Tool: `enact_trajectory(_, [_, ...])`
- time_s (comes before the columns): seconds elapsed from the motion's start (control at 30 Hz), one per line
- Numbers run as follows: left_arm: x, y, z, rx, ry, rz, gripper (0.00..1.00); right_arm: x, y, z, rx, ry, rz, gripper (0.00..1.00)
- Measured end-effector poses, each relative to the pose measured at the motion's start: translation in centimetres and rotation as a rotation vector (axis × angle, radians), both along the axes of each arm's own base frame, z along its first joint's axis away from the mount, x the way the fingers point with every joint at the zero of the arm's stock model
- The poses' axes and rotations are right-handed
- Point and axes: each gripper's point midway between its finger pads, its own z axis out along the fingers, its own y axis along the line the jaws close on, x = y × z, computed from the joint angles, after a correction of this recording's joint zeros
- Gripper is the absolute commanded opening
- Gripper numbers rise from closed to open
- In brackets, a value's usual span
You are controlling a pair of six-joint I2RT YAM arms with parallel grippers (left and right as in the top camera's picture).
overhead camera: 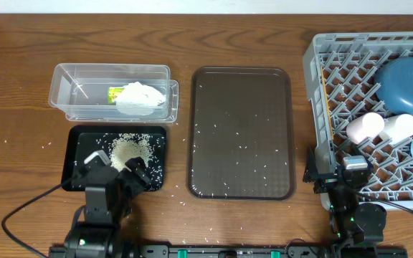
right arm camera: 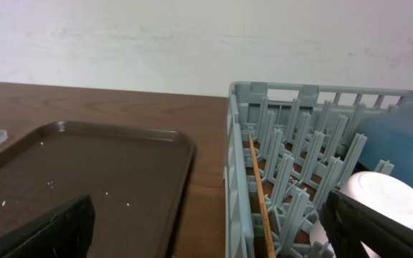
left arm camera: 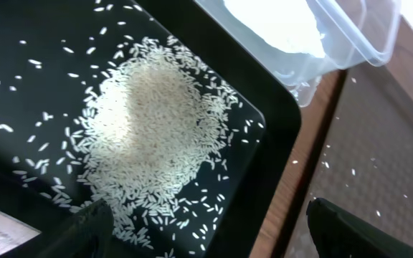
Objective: Sort waste into correct bins and load items into the dishwasher rack
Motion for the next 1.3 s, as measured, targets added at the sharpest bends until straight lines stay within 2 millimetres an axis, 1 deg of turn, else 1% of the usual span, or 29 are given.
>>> enact_trajectory(0.17, [0.3,-0.8,-0.5,-0.031,-0.076,-0.036,0.89,0.0,0.0,0.0,0.000,0.000,0.000,0.99])
enact_trajectory(0.4, [1.9,-2.4,-1.2,-0.078,-0.247,-0.116,0.89,0.0,0.0,0.0,0.000,0.000,0.000,0.99])
enact_trajectory(0.43, [2.1,-2.5,-0.9,-0.078,-0.273,-0.125,0.89,0.0,0.0,0.0,0.000,0.000,0.000,0.99])
enact_trajectory(0.57, [2.9,-3.0,1.6,-0.039,-0.414,-0.187,0.89,0.0,0.0,0.0,0.000,0.000,0.000,0.99])
enact_trajectory(0.7, [3.1,-3.2,3.8,0.046,-0.529,-0.244,0.89,0.0,0.0,0.0,0.000,0.000,0.000,0.99])
enact_trajectory(0.87, [2.9,-2.9,5.4,0.155,-0.614,-0.277,0.89,0.0,0.0,0.0,0.000,0.000,0.000,0.99])
enact_trajectory(0.97, [2.9,-2.1,6.1,0.211,-0.643,-0.243,0.89,0.0,0.0,0.0,0.000,0.000,0.000,0.99])
enact_trajectory(1.17, [3.2,-0.4,6.7,0.278,-0.663,-0.158,0.89,0.0,0.0,0.0,0.000,0.000,0.000,0.99])
enact_trajectory(1.3, [3.7,0.0,8.2,0.296,-0.763,-0.121,0.89,0.0,0.0,0.0,0.000,-0.001,0.000,0.99])
